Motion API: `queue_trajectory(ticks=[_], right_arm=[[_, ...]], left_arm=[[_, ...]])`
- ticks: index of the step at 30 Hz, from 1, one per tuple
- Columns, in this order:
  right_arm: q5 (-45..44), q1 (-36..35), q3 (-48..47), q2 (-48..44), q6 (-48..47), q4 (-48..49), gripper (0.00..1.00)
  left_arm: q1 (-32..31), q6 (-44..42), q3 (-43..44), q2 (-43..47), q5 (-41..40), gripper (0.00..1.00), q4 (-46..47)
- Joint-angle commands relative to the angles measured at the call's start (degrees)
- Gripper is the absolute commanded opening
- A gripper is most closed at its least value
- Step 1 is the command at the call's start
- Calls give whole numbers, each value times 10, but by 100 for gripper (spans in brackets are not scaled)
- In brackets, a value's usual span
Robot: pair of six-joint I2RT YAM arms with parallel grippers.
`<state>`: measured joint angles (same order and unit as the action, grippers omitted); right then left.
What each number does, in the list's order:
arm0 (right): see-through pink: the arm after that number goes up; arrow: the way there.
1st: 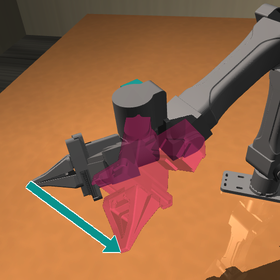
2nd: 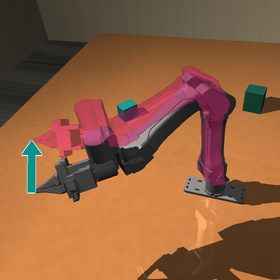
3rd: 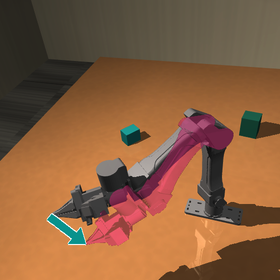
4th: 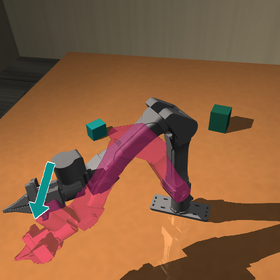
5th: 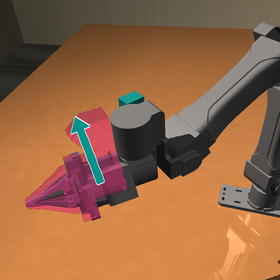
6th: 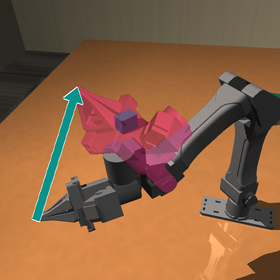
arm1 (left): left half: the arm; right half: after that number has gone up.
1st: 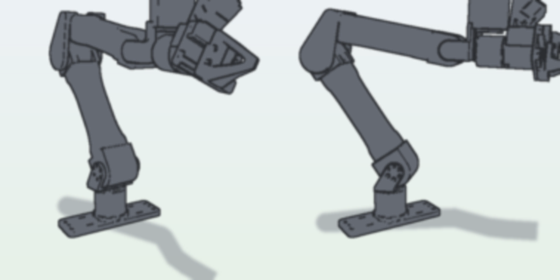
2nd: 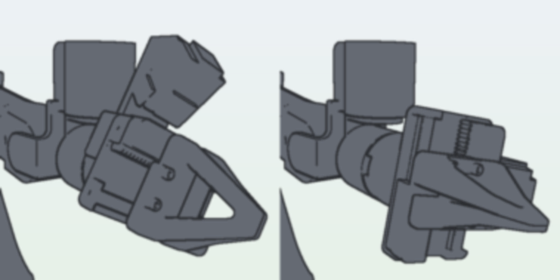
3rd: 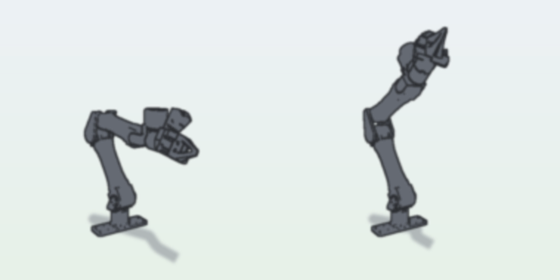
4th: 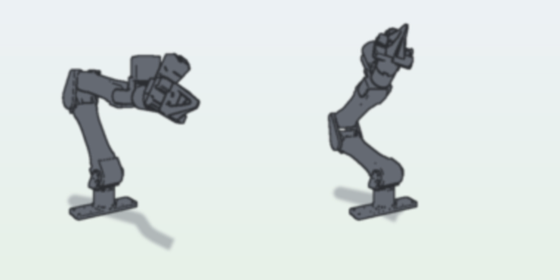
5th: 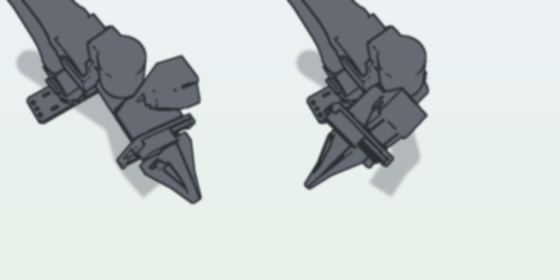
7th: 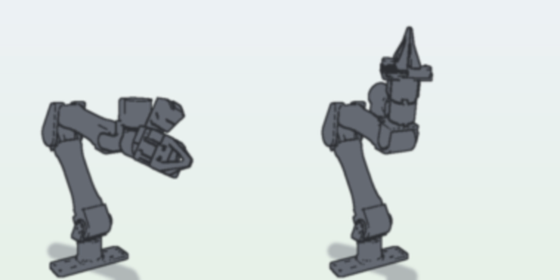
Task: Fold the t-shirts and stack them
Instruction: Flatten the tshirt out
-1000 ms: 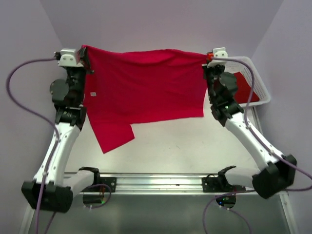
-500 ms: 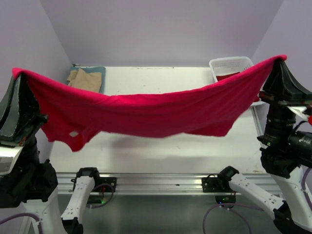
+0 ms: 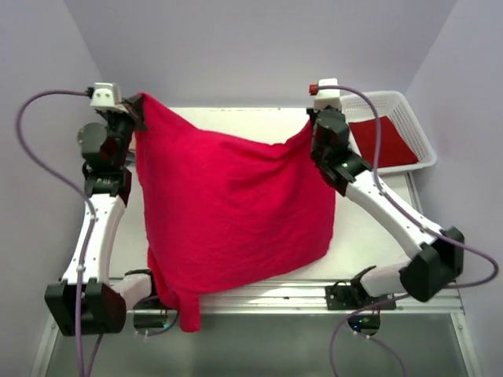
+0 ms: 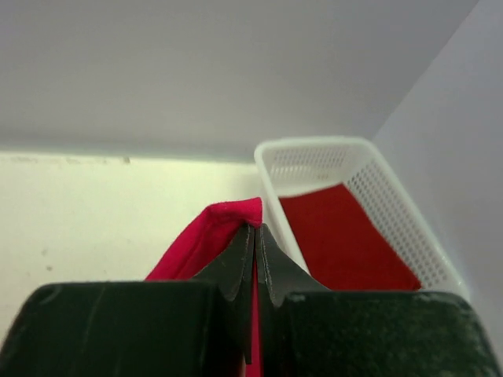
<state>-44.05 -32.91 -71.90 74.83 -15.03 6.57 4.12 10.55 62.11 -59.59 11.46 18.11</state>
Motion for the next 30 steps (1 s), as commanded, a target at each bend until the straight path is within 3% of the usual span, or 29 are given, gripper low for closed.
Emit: queue_trajectory(ticks=[1,6,13,30], right_arm=[[-32,35,-15,72,94,-53,0],[-33,88,-48,223,136,-62,0],[-27,140,-153,418,168,-86,0],[-23,231,-321,547,120,-69,0]], left_arm=[[4,15,-51,-50,-35,0,23],[-1,28,-111,-182,-48,0,75],[-18,30,-59,-360,-65,0,100],[-36,21,166,-566,-45,0,91]])
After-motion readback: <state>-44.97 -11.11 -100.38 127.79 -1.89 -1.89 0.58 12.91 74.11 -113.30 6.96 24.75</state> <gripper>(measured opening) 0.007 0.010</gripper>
